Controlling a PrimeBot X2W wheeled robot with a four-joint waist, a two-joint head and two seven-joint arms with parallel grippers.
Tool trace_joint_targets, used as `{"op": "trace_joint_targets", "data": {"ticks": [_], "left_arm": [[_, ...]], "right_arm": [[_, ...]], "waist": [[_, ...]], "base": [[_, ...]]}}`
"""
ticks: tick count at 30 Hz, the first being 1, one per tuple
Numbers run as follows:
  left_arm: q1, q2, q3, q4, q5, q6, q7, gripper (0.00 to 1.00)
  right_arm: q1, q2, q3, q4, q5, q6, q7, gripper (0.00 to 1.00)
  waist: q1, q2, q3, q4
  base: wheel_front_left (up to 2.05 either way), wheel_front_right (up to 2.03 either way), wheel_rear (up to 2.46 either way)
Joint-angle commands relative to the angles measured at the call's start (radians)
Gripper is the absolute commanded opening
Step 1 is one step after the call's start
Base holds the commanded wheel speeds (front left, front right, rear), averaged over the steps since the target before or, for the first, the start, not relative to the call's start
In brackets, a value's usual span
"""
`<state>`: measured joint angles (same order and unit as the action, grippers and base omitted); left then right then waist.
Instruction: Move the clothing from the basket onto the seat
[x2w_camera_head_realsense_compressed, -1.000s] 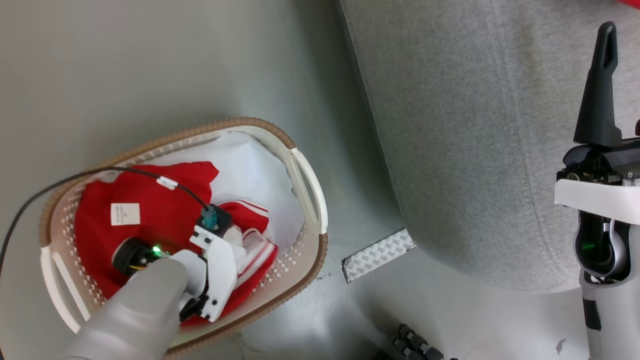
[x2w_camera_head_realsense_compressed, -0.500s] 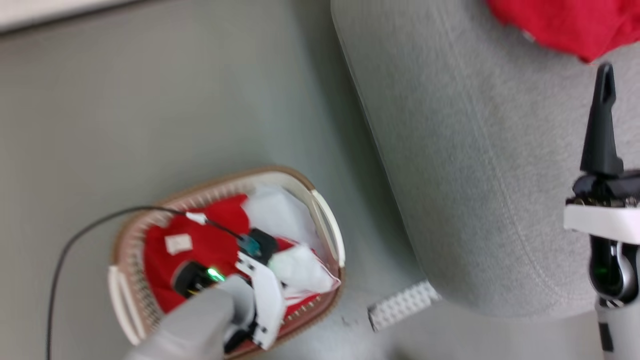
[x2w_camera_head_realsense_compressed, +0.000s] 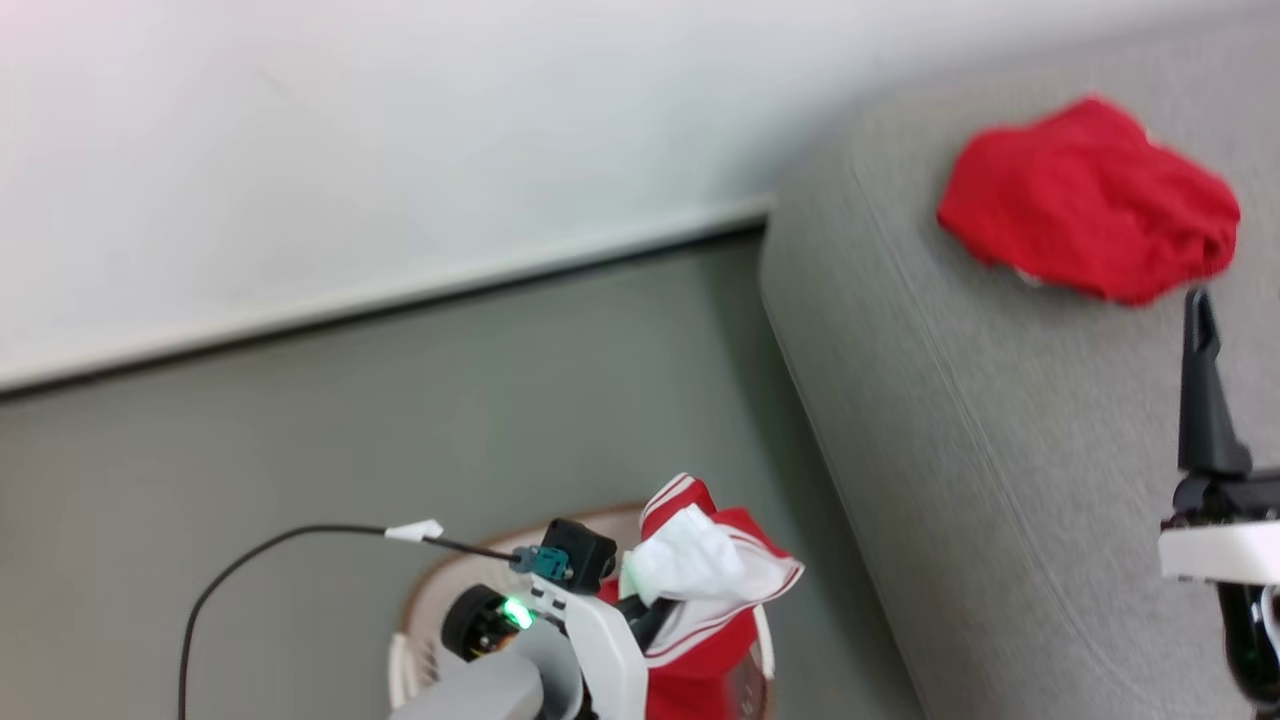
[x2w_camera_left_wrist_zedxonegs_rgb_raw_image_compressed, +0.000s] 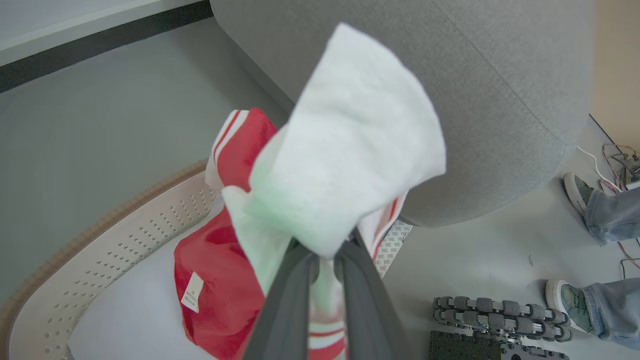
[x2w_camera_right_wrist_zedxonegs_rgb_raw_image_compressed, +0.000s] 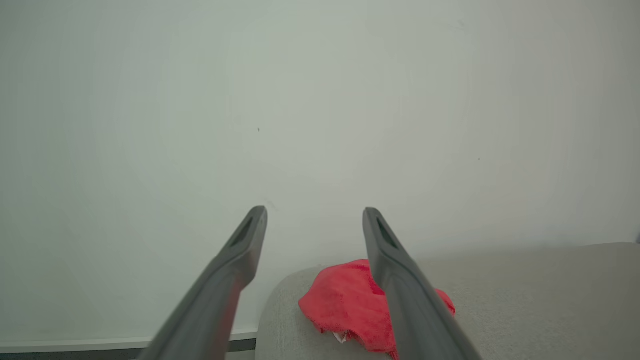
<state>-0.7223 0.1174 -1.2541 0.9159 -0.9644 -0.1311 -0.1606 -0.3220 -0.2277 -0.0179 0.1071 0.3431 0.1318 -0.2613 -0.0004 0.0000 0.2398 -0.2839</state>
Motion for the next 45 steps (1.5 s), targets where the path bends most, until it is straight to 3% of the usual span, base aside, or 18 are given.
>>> {"op": "trace_joint_targets", "data": {"ticks": [1,9,22,33,40,45], "left_arm": [[0.025,-0.003,0.003,-0.013,-0.023,0.001,-0.017,0.0],[-0.031,0.033,0.075,-0.123,-0.041,0.005,-0.094,0.0],[-0.046,0.163,0.305,-0.492,0.094,0.14,-0.104,0.0],[-0.06,0.212,0.334,-0.627,0.109,0.189,-0.089,0.0],[-0.042,0.22,0.329,-0.652,0.103,0.201,-0.082,0.0],[-0.043,0.221,0.327,-0.651,0.099,0.207,-0.076,0.0]], "right_arm": [[0.026,-0.011,0.001,0.007,0.004,-0.002,-0.003,1.0],[0.102,-0.001,0.014,0.012,0.02,-0.002,-0.003,1.0],[0.181,0.025,0.112,0.037,0.053,-0.002,-0.003,1.0],[0.179,0.028,0.195,0.043,0.078,-0.002,-0.003,1.0],[0.17,0.014,0.228,0.04,0.08,-0.002,-0.003,1.0],[0.157,0.007,0.307,0.035,0.114,-0.002,-0.003,1.0]], "waist": [[0.0004,0.0,-0.123,0.081],[0.0004,0.0,-0.213,0.123],[0.0004,0.0,-0.267,0.152],[0.0004,0.0,-0.278,0.172],[0.0004,0.0,-0.278,0.173],[0.0004,0.0,-0.278,0.171]], "base": [[0.0,0.0,0.0],[0.0,0.0,0.0],[0.0,0.0,0.0],[0.0,0.0,0.0],[0.0,0.0,0.0],[0.0,0.0,0.0]]}}
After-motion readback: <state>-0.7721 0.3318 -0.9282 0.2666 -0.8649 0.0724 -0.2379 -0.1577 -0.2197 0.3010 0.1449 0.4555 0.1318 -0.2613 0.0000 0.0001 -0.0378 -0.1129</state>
